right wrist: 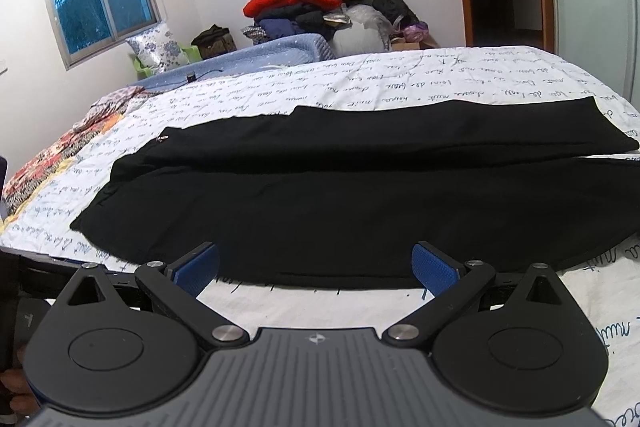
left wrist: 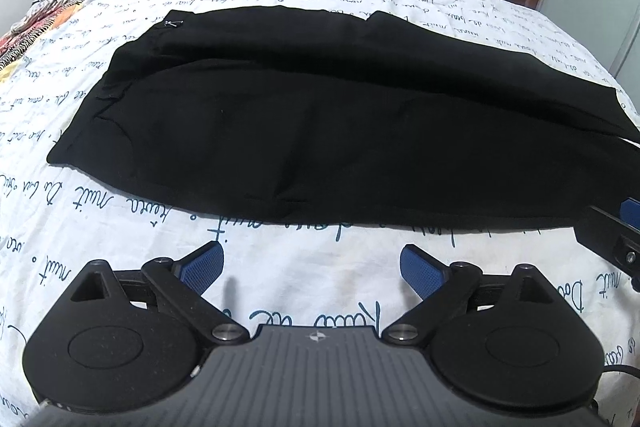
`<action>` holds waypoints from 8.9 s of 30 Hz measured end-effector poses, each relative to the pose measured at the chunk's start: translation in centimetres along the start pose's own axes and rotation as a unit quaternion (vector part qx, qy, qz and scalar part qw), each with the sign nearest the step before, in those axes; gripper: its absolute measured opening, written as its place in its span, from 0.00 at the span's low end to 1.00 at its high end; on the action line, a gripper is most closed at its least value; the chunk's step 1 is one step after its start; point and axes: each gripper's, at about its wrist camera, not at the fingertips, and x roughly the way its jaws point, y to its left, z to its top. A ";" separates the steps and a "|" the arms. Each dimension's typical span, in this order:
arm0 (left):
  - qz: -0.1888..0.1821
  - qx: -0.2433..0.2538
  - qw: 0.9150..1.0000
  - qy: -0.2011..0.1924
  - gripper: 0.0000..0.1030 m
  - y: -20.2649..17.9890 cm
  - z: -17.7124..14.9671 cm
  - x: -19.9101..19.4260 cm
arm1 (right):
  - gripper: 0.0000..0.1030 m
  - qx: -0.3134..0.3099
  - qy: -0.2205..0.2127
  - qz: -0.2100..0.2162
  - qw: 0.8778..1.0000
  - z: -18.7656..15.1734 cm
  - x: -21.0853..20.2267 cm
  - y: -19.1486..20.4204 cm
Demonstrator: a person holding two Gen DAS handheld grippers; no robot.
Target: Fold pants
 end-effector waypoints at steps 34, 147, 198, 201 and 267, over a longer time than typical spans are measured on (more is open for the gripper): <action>0.003 -0.021 1.000 0.020 0.94 1.5 0.1 0.8 | 1.00 0.006 0.016 0.012 1.000 -0.9 0.6 0.5; -0.340 -0.205 0.901 -0.175 0.21 32.3 10.9 8.4 | 0.07 -0.358 0.101 0.223 0.901 11.5 16.7 7.1; -0.173 -0.408 0.896 0.004 0.11 32.3 4.7 9.8 | 0.07 -0.377 0.091 0.203 0.899 4.7 12.7 9.9; -0.195 -0.435 0.879 -0.004 0.18 32.9 3.3 11.0 | 0.07 -0.386 0.103 0.186 0.898 2.2 14.4 10.1; -0.095 0.454 0.838 -0.287 0.49 -21.5 -0.4 2.4 | 0.05 0.536 -0.110 0.233 0.804 7.3 9.3 -28.1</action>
